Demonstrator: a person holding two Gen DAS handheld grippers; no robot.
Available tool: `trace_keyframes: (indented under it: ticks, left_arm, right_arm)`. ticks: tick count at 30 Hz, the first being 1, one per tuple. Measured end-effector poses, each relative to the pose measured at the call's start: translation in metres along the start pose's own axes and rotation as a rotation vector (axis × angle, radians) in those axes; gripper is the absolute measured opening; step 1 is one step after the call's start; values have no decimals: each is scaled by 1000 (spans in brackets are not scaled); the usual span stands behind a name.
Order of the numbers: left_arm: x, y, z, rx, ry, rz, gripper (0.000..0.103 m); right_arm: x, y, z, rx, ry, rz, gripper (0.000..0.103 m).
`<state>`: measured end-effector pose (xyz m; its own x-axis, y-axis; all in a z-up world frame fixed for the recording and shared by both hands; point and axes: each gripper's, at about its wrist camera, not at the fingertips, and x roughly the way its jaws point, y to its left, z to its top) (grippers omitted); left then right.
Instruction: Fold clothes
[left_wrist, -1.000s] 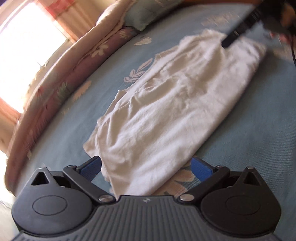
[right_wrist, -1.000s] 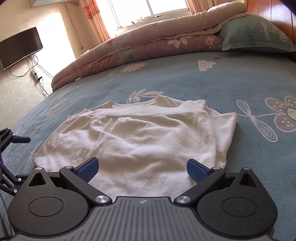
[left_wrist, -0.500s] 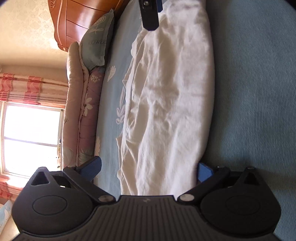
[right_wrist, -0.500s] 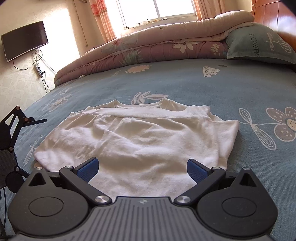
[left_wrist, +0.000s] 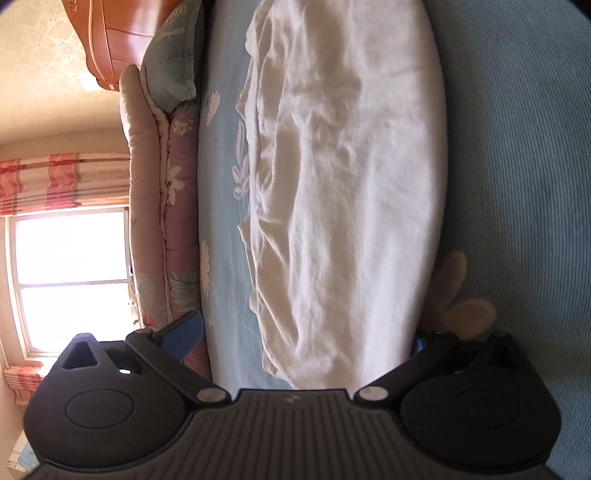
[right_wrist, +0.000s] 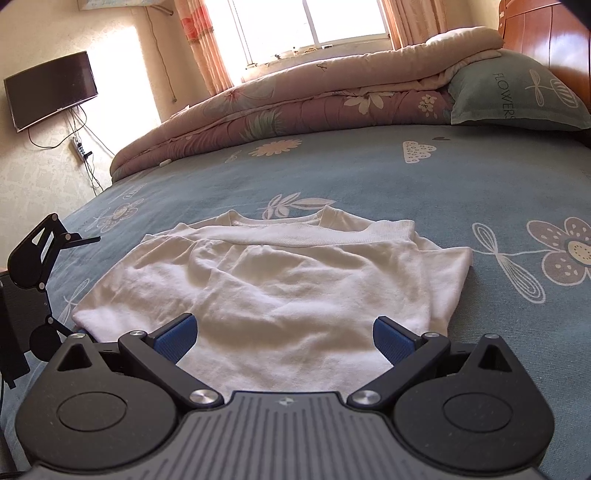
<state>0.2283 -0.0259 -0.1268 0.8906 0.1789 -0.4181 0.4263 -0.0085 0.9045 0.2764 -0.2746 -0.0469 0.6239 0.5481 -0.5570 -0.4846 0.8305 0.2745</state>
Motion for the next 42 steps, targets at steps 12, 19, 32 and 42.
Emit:
trace_keyframes:
  ticks: [12,19,32,42]
  left_arm:
    - [12,10,2,-30,-66,-51,103]
    - [9,-6,10,99,-65,-35,73]
    - [2,-28,3,-71,-25,-77,0]
    - [3,-20,-5,-131,-61,-103,0]
  right_arm:
    - [5,9,-3,-28,10,1,103]
    - [2,15,-4,-75,7,-3,103]
    - [-1,27,-8,-202,12,-50,103]
    - [14,127,-63,-882,143,-157,103]
